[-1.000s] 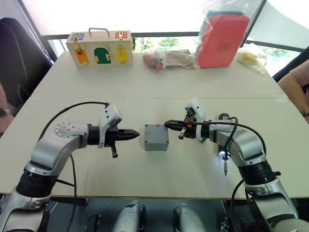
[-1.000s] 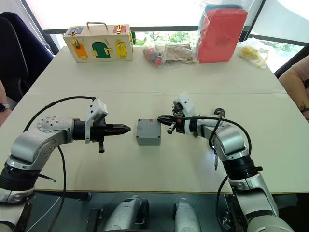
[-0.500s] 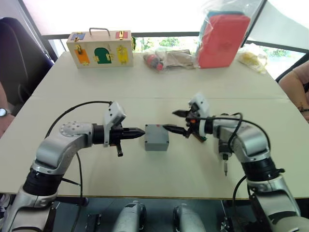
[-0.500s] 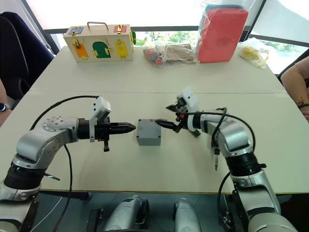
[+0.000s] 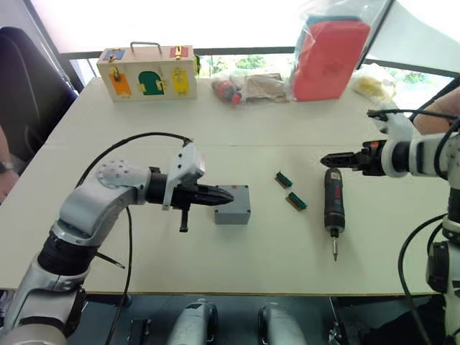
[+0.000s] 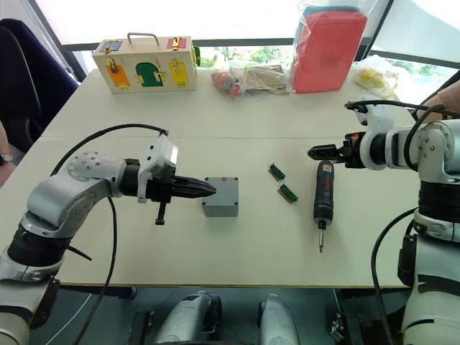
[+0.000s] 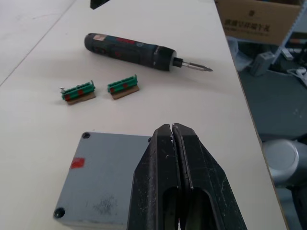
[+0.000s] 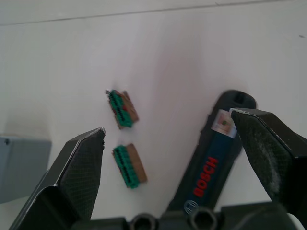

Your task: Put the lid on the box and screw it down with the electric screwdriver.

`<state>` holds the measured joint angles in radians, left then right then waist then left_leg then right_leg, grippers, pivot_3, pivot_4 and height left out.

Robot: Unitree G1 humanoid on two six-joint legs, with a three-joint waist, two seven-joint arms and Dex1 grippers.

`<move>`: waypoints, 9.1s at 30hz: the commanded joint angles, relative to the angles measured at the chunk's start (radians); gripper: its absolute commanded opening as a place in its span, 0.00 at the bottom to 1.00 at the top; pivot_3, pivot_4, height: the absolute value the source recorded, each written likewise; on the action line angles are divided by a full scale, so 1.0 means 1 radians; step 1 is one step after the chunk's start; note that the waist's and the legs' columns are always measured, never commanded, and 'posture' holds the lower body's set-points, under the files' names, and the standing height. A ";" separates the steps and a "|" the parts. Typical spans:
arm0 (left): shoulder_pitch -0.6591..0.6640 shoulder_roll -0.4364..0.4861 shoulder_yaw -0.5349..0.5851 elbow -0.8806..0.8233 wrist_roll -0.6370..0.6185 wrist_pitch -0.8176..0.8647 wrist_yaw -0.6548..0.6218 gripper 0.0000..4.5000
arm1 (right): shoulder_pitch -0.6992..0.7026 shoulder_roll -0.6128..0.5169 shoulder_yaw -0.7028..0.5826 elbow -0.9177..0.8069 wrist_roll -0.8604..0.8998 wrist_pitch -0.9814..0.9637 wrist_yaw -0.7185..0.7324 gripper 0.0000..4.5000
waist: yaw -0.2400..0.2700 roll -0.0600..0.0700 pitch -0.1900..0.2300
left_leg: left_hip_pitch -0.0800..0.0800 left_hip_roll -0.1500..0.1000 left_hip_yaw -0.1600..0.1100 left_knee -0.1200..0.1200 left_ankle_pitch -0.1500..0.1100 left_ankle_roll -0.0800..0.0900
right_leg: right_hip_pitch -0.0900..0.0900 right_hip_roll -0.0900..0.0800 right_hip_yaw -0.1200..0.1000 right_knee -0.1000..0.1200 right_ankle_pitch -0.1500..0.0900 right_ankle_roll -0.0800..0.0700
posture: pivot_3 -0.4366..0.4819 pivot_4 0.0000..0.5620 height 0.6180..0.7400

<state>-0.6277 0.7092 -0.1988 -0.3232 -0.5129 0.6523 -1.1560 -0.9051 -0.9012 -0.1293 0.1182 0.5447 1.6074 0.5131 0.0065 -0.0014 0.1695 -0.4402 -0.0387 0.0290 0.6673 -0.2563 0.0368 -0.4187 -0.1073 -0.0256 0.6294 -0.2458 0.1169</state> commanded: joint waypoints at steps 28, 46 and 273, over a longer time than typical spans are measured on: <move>0.059 -0.045 0.031 -0.045 0.031 -0.029 0.095 0.00 | -0.046 -0.053 0.514 0.206 0.164 0.007 -0.036 0.77 | 0.003 -0.001 -0.001 | 0.000 0.001 -0.001 0.002 -0.002 0.003 | 0.001 0.001 0.000 0.000 0.000 0.000 | 0.48 0.27 1.00; 0.082 -0.016 0.144 0.077 -0.031 0.019 0.104 0.00 | -0.185 0.129 -0.145 0.244 0.091 -0.163 -0.247 0.43 | -0.002 0.001 -0.001 | 0.004 0.001 0.001 -0.002 0.001 -0.002 | 0.003 0.002 0.001 0.000 0.000 0.000 | 0.48 0.27 1.00; 0.169 -0.052 -0.010 0.173 0.165 0.049 0.318 0.00 | 0.527 0.105 0.360 -0.579 -0.010 -0.840 0.308 0.98 | 0.006 0.007 0.002 | 0.012 -0.002 0.000 -0.005 -0.004 0.007 | 0.013 -0.009 -0.005 -0.011 -0.001 0.001 | 0.48 0.27 1.00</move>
<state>-0.4324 0.6724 -0.2037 -0.1488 -0.3671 0.7312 -0.8344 -0.3692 -0.8176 0.2163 -0.4556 0.5632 0.7952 0.8218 0.0126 0.0052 0.1720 -0.4277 -0.0403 0.0288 0.6627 -0.2606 0.0438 -0.4054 -0.1165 -0.0303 0.6183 -0.2470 0.1175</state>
